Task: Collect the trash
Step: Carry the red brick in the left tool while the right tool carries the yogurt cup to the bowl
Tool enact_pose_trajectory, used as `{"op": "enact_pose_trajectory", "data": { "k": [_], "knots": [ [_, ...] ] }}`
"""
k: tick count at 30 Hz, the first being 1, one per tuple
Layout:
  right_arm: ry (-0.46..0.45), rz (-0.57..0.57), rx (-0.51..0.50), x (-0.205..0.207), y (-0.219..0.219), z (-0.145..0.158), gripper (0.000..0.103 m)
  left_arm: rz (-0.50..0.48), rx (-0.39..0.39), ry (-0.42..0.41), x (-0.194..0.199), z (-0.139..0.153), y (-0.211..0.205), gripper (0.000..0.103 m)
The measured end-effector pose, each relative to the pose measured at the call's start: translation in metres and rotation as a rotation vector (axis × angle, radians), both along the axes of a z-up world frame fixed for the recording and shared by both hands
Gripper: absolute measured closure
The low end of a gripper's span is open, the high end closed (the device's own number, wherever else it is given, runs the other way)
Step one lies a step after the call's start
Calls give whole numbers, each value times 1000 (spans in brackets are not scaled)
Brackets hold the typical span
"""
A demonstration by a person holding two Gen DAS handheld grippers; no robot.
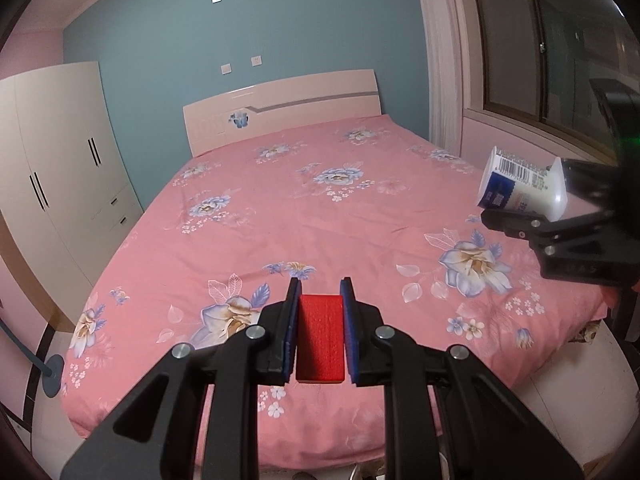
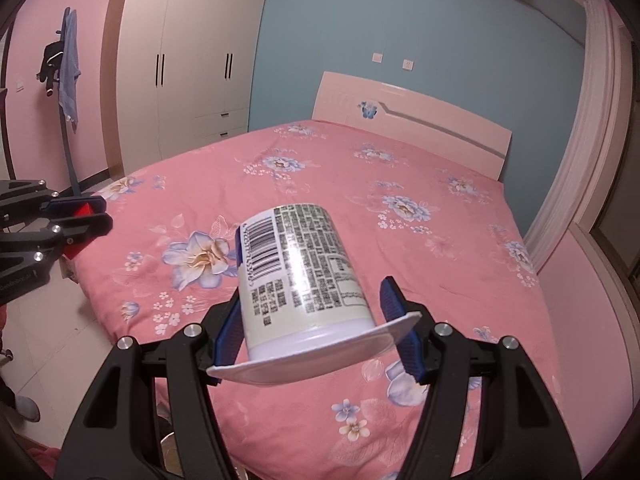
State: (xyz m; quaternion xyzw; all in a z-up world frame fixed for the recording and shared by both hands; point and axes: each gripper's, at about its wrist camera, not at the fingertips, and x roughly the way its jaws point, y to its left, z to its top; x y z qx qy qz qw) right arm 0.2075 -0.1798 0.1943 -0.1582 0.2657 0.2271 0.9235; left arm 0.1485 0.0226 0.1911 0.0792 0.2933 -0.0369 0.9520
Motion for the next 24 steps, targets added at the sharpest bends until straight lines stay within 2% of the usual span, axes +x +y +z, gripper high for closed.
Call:
{"op": "enact_pose_trajectory", "data": {
  "k": [4, 12, 24],
  "knots": [
    [35, 3, 28, -20, -6, 1, 39, -7, 12, 6, -18, -2, -6, 81],
    [81, -9, 13, -50, -7, -20, 39, -34, 27, 38, -39, -19, -12, 81],
    [177, 14, -10, -51, 9, -76, 39, -39, 17, 174, -36, -86, -5, 81]
  ]
}}
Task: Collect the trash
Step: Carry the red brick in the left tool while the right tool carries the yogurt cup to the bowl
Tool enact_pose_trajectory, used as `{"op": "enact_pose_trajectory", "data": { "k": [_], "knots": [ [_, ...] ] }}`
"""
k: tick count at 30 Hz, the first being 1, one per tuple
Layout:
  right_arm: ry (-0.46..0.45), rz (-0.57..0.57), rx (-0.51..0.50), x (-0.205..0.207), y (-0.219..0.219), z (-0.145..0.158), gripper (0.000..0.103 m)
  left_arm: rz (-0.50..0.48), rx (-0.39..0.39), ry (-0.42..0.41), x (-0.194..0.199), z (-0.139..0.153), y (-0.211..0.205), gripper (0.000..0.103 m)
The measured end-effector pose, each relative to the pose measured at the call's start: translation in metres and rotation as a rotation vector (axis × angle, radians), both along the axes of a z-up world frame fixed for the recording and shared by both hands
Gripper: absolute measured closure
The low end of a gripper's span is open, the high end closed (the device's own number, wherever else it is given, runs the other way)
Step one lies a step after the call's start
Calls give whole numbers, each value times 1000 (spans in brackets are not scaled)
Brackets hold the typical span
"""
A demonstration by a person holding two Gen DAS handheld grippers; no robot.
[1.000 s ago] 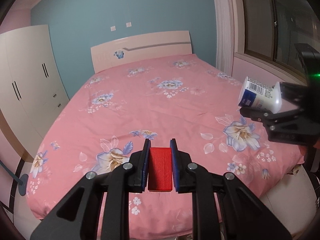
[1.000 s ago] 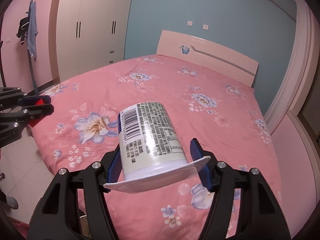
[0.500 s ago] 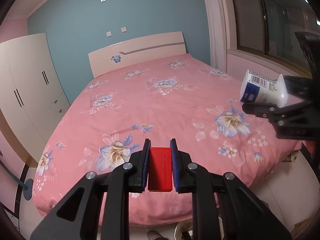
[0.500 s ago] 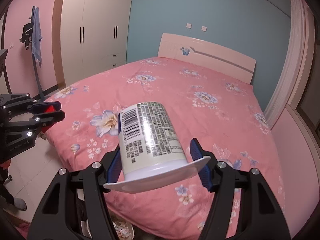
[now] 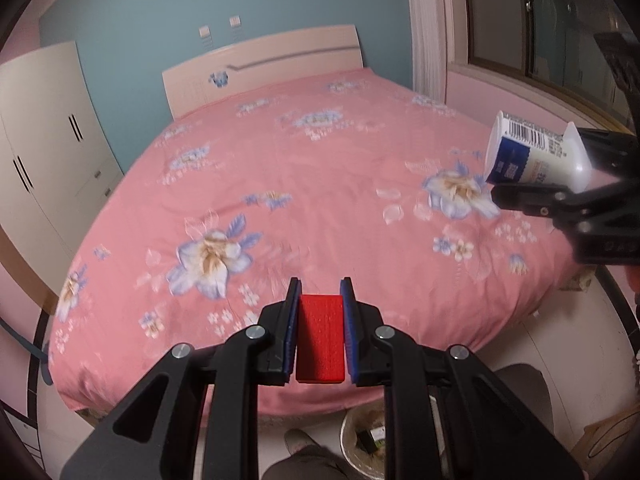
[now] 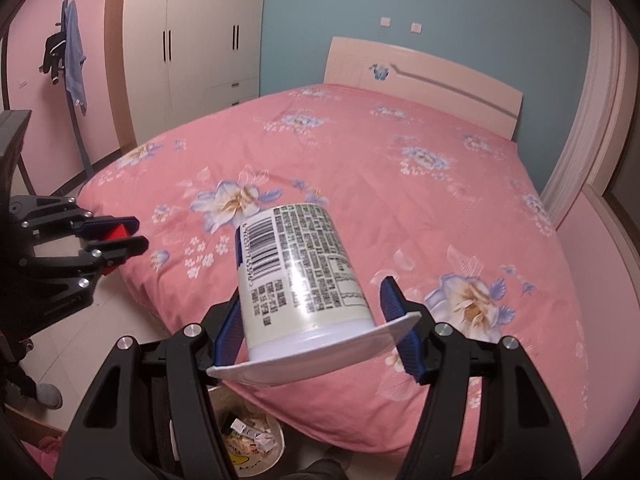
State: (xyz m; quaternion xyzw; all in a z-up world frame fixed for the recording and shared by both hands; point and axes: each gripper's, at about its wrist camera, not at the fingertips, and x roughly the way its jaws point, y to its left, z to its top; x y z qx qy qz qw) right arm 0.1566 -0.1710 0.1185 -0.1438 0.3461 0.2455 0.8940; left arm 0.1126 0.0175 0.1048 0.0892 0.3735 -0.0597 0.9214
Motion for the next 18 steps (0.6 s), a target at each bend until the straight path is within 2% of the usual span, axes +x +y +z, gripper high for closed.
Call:
{"op": "enact_pose_trajectory", "data": {
  "k": [9, 18],
  "knots": [
    [88, 20, -17, 5, 9, -55, 39, 4, -3, 104, 4, -60, 4, 81],
    [206, 37, -38, 12, 21, -119, 39, 6, 25, 232, 11, -124, 1, 81]
  ]
}}
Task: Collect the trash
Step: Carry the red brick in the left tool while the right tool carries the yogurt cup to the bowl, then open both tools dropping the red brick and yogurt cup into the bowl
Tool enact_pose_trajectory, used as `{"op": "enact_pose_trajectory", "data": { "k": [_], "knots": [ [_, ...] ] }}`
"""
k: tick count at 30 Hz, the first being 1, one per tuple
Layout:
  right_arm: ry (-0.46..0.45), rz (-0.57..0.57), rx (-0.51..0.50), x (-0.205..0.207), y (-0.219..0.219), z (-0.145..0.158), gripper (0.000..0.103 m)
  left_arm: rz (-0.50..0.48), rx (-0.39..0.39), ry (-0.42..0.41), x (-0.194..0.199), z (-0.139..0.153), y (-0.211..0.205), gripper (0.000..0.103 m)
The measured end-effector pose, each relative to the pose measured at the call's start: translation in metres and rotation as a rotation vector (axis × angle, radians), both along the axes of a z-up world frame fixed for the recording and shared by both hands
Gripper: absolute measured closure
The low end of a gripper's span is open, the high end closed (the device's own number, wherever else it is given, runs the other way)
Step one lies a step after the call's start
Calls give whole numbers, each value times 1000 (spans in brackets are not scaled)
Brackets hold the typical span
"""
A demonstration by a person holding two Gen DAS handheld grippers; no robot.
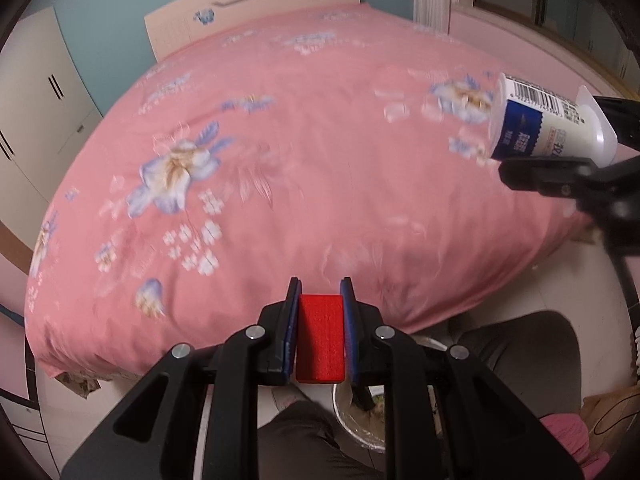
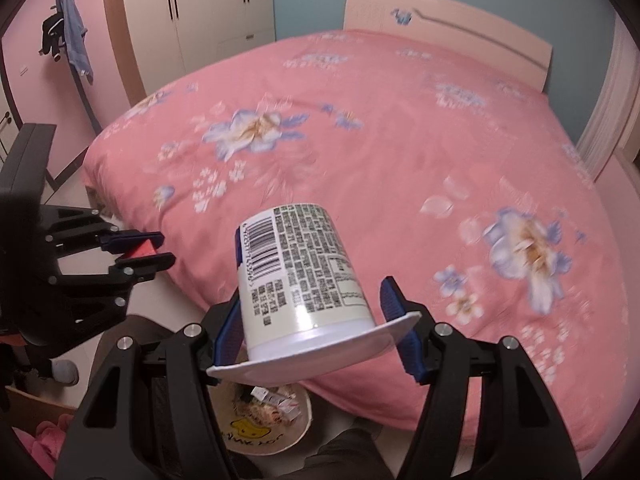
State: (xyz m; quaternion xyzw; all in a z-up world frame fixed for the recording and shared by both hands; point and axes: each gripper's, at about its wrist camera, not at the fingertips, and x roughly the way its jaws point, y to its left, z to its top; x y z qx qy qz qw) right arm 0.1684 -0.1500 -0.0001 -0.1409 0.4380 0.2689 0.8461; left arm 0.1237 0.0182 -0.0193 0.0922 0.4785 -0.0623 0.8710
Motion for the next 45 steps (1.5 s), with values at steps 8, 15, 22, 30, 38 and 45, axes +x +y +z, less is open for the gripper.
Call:
{"op": "enact_pose_trajectory", "data": {
  "k": [8, 15, 22, 30, 38, 45],
  "knots": [
    [105, 35, -40, -4, 15, -61, 39, -25, 3, 104, -4, -53, -9, 81],
    [183, 59, -70, -13, 25, -108, 39, -32, -30, 197, -8, -95, -15, 81],
    [271, 64, -84, -22, 27, -155, 39, -59, -43, 265, -18, -132, -23, 81],
    [389, 59, -119, -33, 28, -214, 38, -57, -76, 381, -27, -187, -28, 81],
    [475, 72, -172, -48, 37, -261, 38, -42, -101, 467, -31, -230, -32, 81],
    [536, 93, -230, -53, 49, -301, 38, -34, -97, 563, -38, -273, -33, 81]
  ]
}}
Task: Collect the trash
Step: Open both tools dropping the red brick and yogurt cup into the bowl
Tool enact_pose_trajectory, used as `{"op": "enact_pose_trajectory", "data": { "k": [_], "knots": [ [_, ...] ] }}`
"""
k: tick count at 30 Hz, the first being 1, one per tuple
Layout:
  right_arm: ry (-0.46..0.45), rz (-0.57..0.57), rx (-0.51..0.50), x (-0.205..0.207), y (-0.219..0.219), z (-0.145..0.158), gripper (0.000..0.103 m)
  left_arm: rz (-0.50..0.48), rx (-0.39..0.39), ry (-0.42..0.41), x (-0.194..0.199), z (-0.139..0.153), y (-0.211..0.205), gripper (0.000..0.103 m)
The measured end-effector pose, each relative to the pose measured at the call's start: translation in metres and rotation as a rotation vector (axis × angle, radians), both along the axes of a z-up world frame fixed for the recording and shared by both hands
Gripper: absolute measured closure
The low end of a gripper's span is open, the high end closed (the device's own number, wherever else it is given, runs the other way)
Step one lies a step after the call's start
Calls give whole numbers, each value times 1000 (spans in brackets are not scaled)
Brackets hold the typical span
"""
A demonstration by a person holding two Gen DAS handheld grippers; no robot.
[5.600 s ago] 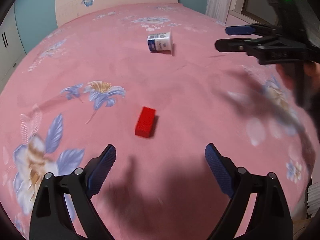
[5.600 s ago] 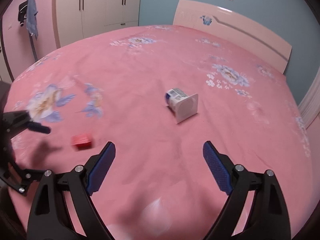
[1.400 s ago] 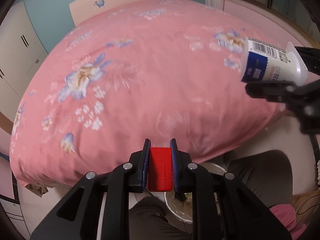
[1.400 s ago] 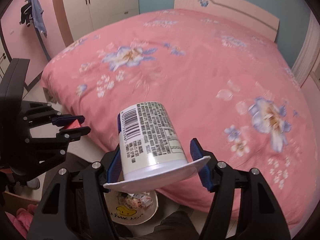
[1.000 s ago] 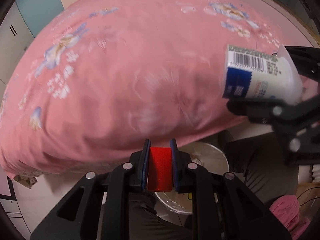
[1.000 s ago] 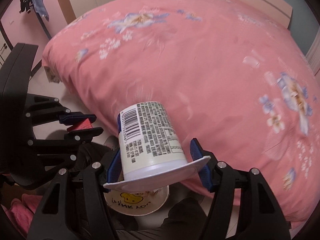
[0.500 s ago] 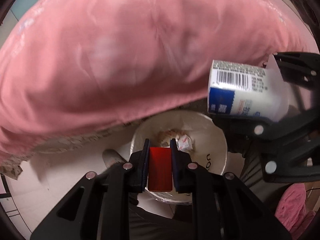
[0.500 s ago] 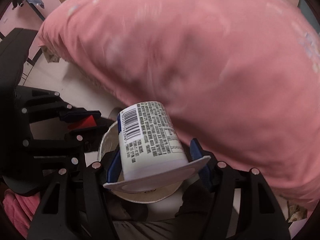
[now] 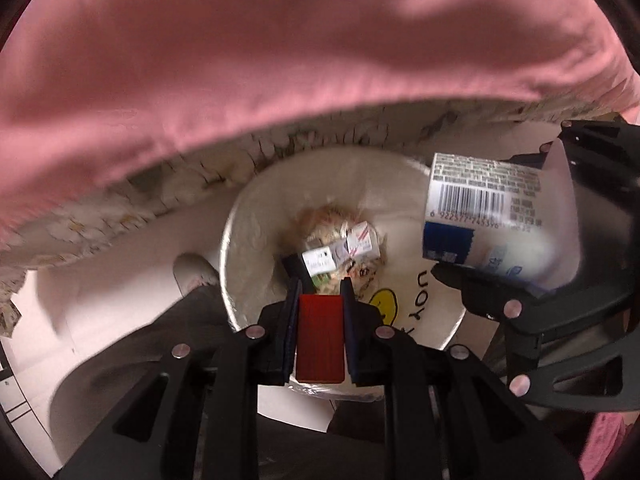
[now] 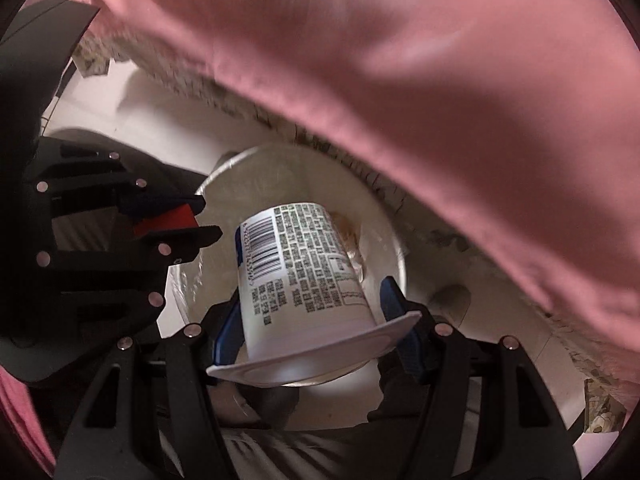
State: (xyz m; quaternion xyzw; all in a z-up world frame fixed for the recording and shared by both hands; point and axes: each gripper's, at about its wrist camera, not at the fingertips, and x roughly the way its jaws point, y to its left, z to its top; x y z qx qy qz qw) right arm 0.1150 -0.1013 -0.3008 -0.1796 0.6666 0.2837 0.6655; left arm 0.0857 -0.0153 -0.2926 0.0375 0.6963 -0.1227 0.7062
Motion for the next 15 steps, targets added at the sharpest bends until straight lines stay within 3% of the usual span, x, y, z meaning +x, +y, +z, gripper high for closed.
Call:
{"op": "enact_pose_trajectory", "data": {
  "k": [7, 15],
  "knots": [
    [65, 1, -46, -5, 16, -37, 38, 47, -29, 75, 0, -34, 4, 81],
    [152, -72, -84, -2, 7, -83, 38, 120, -47, 152, 0, -75, 7, 81]
  ]
}}
